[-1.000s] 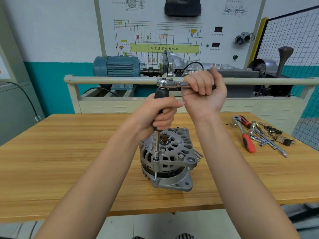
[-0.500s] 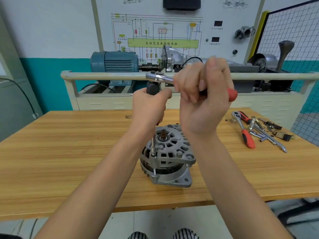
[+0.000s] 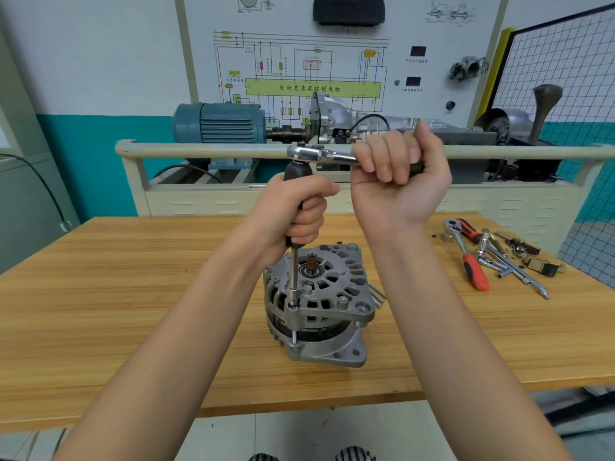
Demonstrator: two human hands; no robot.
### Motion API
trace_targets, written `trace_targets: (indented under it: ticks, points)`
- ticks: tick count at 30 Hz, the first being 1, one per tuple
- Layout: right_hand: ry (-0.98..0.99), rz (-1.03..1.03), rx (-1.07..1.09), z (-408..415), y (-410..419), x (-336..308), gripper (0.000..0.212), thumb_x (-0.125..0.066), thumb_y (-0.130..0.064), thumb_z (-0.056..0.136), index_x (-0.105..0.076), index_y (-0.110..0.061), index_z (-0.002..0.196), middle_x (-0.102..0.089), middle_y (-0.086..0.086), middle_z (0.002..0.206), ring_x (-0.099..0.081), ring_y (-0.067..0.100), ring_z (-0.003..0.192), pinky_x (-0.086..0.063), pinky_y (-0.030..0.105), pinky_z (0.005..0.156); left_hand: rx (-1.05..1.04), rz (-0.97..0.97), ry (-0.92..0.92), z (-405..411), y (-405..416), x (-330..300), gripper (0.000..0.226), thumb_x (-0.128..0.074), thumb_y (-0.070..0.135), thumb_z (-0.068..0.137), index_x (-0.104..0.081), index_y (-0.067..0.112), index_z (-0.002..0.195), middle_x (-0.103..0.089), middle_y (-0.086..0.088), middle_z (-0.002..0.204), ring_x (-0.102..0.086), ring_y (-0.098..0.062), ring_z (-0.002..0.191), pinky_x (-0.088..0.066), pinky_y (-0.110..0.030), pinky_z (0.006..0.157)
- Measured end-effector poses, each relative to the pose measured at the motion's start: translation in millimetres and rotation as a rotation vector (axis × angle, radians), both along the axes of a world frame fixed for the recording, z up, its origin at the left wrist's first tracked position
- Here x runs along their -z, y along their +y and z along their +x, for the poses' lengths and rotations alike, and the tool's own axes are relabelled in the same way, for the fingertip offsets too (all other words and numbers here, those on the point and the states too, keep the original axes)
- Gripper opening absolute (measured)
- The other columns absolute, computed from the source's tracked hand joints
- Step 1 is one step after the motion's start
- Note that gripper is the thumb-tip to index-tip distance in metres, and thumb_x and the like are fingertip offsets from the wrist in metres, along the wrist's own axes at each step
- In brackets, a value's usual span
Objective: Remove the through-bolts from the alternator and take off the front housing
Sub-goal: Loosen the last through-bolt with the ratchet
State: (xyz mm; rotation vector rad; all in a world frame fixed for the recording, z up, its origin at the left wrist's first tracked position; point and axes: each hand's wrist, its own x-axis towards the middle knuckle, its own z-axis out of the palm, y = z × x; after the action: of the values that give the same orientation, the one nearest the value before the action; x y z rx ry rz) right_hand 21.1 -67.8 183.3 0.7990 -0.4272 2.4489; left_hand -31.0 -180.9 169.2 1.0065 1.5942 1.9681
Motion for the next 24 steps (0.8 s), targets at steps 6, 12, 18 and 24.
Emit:
trace_targets:
  ticks: [6,12,18,24]
  points:
    - [0.244,0.451,0.581,16.7,-32.1,2.3,0.027,-0.037,-0.004,0.092,-0.038,-0.017,0.069,-0.034,-0.003,0.044,-0.030,0.014,0.042,-0.029,0.032,0.051,-0.576,0.122,0.043,8.2,15.9,6.1,0.039,-0.058,0.005,0.081,-0.030,0.019,0.057,-0.024,-0.001,0.050,-0.017,-0.015,0.041,-0.016,-0.021,0.042]
    - [0.205,0.342,0.362,12.4,-17.8,-0.5,0.041,-0.037,-0.007,0.092,-0.042,-0.014,0.051,-0.033,-0.004,0.039,-0.028,0.011,0.038,-0.026,0.029,0.047,-0.405,0.113,0.098,7.7,8.8,7.7,0.039,-0.061,0.002,0.080,-0.033,0.017,0.057,-0.026,0.001,0.046,-0.019,-0.013,0.038,-0.019,-0.020,0.040]
    - [-0.025,-0.073,-0.212,-3.1,6.6,-5.1,0.043,-0.041,-0.016,0.087,-0.037,-0.014,0.044,-0.027,-0.004,0.034,-0.027,0.011,0.032,-0.023,0.022,0.043,0.326,0.030,0.065,-7.3,-7.1,4.4,0.033,-0.063,0.019,0.071,-0.042,0.017,0.046,-0.030,0.006,0.035,-0.024,-0.007,0.028,-0.022,-0.015,0.037]
    - [-0.022,0.042,0.037,5.1,-6.8,-3.5,0.050,-0.036,-0.014,0.096,-0.038,-0.015,0.046,-0.029,-0.003,0.037,-0.027,0.012,0.037,-0.030,0.025,0.044,0.295,0.051,-0.111,-12.9,-4.8,5.1,0.047,-0.051,0.015,0.080,-0.035,0.021,0.037,-0.024,0.009,0.030,-0.019,-0.002,0.025,-0.017,-0.012,0.031]
